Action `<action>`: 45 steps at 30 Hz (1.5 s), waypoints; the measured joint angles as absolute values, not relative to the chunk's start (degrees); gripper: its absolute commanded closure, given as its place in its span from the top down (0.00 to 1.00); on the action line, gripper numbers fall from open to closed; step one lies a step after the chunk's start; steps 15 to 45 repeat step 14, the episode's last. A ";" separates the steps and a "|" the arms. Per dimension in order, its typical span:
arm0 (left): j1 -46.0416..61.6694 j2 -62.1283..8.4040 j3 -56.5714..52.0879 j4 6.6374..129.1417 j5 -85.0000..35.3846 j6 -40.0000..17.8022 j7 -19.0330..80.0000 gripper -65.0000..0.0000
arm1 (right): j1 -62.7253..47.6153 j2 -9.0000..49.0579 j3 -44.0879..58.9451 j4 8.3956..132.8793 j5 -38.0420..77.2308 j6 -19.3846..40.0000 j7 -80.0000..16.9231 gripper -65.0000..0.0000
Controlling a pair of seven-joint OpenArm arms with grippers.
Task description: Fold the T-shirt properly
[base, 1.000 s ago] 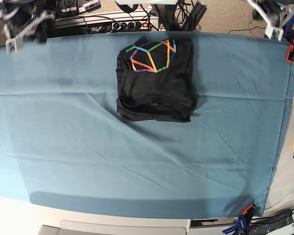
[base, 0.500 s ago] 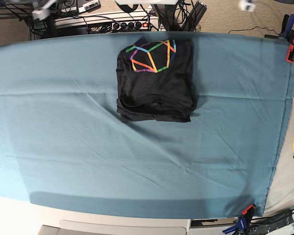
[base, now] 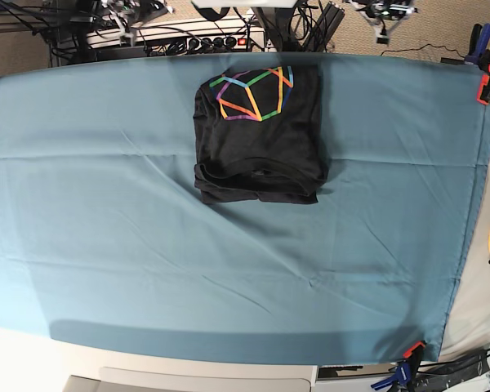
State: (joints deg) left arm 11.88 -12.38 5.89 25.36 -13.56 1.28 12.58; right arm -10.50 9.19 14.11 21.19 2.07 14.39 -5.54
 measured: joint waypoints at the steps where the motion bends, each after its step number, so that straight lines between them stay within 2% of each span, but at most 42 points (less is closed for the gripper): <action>1: 10.48 -11.03 5.89 21.41 -13.56 1.13 10.17 0.00 | -9.32 8.38 14.17 20.16 2.24 14.06 -5.08 0.00; 3: 8.54 -8.32 5.93 15.94 -12.40 0.36 6.98 0.00 | -7.99 6.48 14.17 19.33 5.72 12.60 -5.37 0.00; 6: 7.29 -5.08 5.93 14.59 -8.97 -0.03 4.73 0.00 | -7.97 4.45 14.15 19.16 8.49 9.91 -6.63 0.00; 12: 6.48 -0.97 5.93 16.27 -8.14 0.60 5.50 0.00 | -8.40 5.41 12.01 19.03 8.95 9.21 -6.92 0.00; 45: 6.52 -0.95 5.93 16.14 -8.14 0.38 5.54 0.00 | -8.12 5.30 11.97 19.03 8.93 9.23 -6.83 0.00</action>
